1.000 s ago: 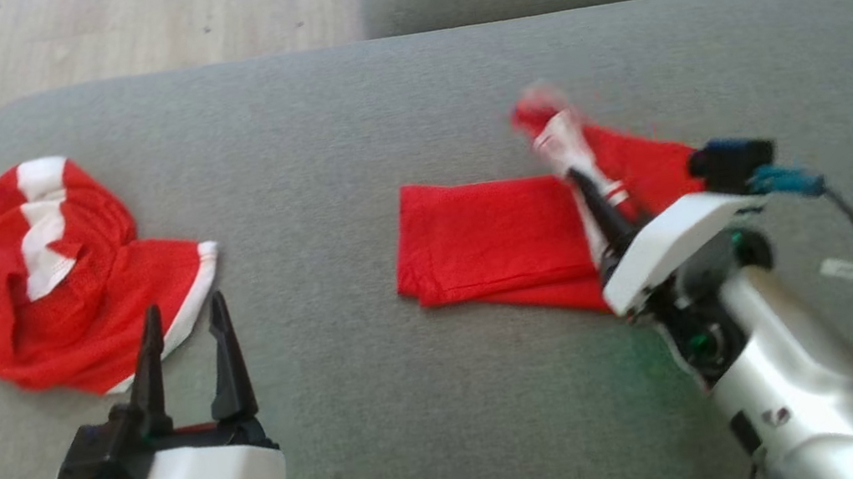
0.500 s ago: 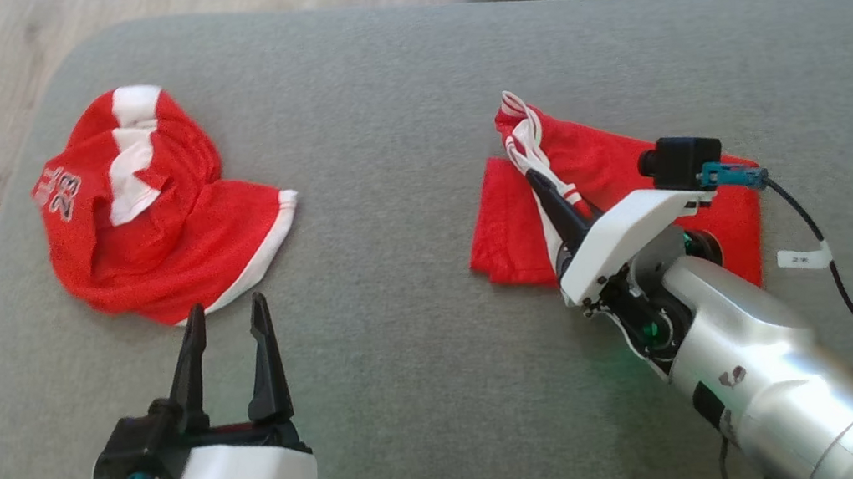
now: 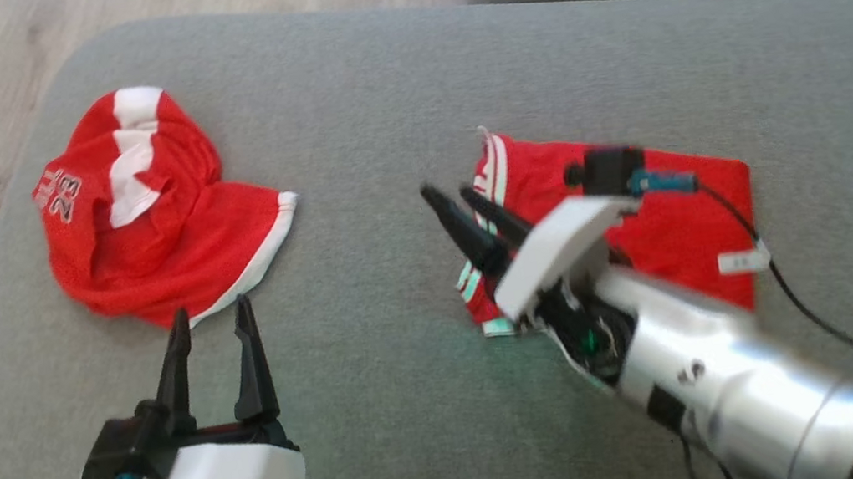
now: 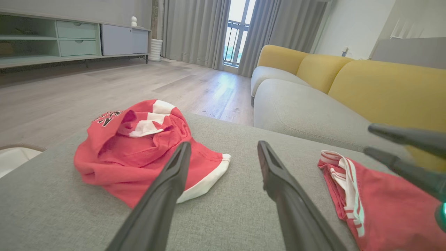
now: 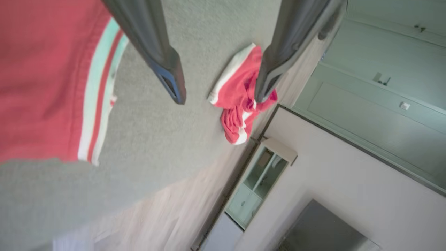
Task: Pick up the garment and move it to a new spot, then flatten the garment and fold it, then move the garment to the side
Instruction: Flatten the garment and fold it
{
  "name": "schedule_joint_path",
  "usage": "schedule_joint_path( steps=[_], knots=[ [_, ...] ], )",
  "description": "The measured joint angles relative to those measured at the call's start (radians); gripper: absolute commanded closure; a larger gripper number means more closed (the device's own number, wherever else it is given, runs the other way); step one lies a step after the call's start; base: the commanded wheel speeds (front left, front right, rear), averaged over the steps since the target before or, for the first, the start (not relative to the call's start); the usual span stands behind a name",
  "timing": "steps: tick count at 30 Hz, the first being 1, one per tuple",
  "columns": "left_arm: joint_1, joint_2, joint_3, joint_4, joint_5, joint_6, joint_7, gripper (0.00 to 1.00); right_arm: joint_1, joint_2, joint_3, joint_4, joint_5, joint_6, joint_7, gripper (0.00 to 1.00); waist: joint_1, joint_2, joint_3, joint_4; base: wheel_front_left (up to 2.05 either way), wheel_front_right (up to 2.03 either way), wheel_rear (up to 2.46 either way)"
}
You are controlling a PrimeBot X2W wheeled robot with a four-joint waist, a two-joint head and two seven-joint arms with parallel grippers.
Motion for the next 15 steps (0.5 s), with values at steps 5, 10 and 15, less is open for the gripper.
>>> schedule_joint_path(
  steps=[5, 10, 15],
  knots=[
    [0.000, 0.000, 0.012, -0.018, 0.000, 0.000, 0.000, 0.00, -0.154, 0.000, 0.068, 0.044, 0.077, 0.000, -0.073, 0.00, 0.0000, 0.0000, -0.015, -0.051, 0.00, 0.00, 0.00],
    [-0.001, 0.000, 0.016, -0.083, 0.000, 0.000, 0.000, 0.00, -0.239, 0.000, -0.005, 0.187, -0.092, 0.000, -0.087, 0.00, 0.0000, 0.0000, -0.021, -0.100, 0.00, 0.00, 0.00],
    [-0.008, 0.000, 0.022, -0.152, 0.000, -0.001, 0.000, 0.00, -0.236, -0.090, -0.229, 0.196, -0.358, 0.000, -0.087, 0.00, 0.0000, 0.0000, -0.025, -0.149, 0.00, 0.00, 0.00]
  ],
)
